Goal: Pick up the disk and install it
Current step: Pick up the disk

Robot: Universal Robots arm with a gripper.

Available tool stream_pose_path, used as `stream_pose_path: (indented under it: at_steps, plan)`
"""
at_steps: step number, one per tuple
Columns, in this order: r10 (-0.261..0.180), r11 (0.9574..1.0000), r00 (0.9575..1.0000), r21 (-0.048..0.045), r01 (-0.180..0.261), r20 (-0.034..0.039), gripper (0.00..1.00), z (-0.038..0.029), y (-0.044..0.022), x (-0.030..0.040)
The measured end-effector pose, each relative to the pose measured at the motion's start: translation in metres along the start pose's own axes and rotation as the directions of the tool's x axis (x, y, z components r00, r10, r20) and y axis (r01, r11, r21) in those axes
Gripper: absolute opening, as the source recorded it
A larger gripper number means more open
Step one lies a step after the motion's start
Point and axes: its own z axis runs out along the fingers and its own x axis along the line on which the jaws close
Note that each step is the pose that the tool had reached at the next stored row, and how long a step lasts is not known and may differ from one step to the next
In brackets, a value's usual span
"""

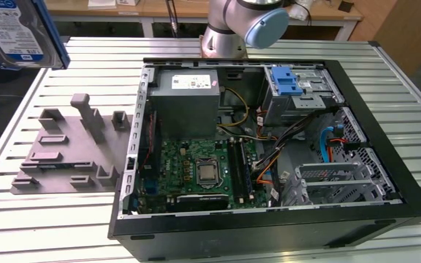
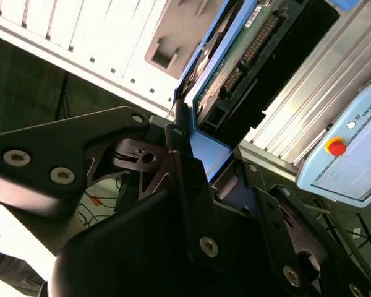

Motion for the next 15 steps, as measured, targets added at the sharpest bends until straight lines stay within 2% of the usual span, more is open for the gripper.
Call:
stream_pose_path:
  at_steps: [15]
  plan:
    - [0.000,1.0000,1.0000,-0.0002,0.000,-0.0001,0.36,-0.0002,-0.0044,-0.0001]
